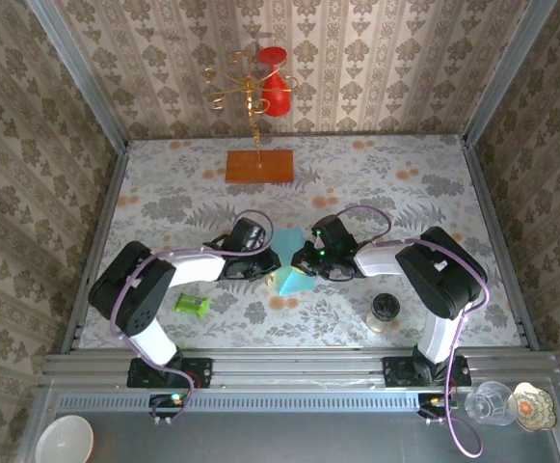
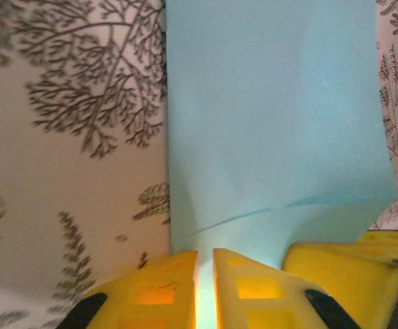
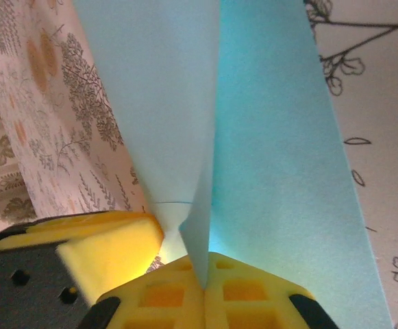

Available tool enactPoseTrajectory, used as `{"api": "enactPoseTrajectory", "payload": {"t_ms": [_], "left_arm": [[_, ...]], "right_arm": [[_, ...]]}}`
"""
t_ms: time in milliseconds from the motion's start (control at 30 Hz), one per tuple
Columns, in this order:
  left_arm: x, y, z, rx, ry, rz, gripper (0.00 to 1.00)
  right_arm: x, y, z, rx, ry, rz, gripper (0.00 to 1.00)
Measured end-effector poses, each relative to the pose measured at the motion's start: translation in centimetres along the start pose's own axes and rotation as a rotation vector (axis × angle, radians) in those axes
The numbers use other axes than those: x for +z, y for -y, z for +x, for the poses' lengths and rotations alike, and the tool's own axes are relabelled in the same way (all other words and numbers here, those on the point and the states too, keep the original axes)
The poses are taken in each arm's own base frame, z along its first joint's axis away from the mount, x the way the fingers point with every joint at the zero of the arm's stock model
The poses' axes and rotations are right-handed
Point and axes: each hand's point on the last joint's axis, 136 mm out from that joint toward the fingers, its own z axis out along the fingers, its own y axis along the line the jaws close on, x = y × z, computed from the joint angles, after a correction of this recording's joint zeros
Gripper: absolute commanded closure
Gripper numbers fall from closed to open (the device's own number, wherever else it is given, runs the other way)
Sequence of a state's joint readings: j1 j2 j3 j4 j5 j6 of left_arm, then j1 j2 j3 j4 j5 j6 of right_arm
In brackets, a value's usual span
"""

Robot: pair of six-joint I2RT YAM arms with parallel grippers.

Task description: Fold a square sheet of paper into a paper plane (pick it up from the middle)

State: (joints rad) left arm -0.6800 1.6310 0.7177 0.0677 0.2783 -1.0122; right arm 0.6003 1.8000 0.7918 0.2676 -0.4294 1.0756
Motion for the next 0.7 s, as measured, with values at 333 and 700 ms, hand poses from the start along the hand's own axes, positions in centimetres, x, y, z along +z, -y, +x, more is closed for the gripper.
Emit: {"api": "enactPoseTrajectory", "payload": {"t_ms": [333,700], "left_arm": [[-9.0,1.3,-3.4,-0.047,0.251,0.174,0.23],[-13.8,5.0,-4.2,-0.01,0.312,0.42,0.05]], "right_arm": [[-3.2,-5.7,-1.6,-0.125,0.083,-0.169,0.97],[-6.4,-13.3,-2.5,-0.184,0.076,-0.457,0.97]]}}
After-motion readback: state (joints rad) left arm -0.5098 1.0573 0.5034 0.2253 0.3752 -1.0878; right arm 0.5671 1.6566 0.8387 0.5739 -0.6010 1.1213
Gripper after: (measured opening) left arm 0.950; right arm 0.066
